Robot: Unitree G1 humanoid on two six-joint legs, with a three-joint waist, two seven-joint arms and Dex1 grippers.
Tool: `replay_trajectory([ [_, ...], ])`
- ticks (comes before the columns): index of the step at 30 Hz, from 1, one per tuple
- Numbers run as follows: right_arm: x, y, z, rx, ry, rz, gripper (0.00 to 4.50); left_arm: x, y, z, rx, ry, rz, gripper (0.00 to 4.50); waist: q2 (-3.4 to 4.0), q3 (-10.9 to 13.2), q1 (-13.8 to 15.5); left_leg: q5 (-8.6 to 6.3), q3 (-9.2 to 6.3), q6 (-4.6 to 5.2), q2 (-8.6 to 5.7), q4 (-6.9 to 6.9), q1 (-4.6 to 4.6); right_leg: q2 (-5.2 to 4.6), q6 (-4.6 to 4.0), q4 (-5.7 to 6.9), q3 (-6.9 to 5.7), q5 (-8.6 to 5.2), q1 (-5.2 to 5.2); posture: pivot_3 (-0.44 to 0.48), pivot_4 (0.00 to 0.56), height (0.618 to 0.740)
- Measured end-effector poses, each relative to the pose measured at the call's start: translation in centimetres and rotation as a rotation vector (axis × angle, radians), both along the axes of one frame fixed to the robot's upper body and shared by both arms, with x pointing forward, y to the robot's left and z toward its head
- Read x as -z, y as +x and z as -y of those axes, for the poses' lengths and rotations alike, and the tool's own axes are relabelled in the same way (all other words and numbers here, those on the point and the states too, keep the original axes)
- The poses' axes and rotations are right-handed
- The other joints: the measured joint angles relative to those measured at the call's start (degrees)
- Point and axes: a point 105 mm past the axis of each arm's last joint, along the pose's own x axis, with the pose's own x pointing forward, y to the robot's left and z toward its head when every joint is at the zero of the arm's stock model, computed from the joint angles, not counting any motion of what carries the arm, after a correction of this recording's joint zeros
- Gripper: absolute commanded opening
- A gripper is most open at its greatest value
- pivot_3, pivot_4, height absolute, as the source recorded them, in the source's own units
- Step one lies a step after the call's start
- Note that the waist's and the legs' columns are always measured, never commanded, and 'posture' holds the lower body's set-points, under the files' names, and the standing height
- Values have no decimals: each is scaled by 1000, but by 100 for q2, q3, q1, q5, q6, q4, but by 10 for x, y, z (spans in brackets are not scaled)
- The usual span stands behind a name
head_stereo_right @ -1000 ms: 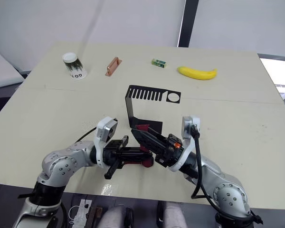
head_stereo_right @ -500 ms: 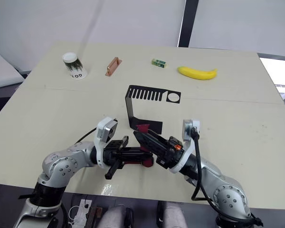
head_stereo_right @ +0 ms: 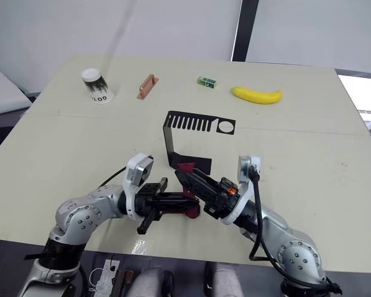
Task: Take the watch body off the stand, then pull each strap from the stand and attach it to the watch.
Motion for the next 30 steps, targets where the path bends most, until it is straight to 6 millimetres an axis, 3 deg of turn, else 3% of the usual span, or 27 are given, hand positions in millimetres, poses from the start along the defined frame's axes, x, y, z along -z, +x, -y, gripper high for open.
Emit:
replay_trajectory([
  [1,0,0,0,0,0,0,27,0,0,0,-1,0,0,0,0,0,-1,0,0,0,0,0,0,0,0,0,0,0,0,0,150,740],
  [17,-2,-1,-1,-11,18,7,27,-1,0,-1,-6,-7,28,0,0,0,-1,0,0,0,0,0,0,0,0,0,0,0,0,0,150,740],
  [20,-2,-1,-1,-14,17,11,0,1,-1,-4,-11,32,68,846,0,0,-4,0,0,0,0,0,1,0,0,0,0,0,0,0,150,740],
  [27,-7,-5,13,13,-136,132,0,-6,1,-35,-88,134,251,4429,0,0,11,-2,-2,3,0,-2,-2,0,0,-7,-3,0,0,0,150,740],
  [30,1,-4,33,93,-274,195,0,-8,11,-63,-189,213,346,4471,0,0,14,-3,-1,5,0,-3,-3,-1,0,-9,-5,0,-1,0,150,740],
])
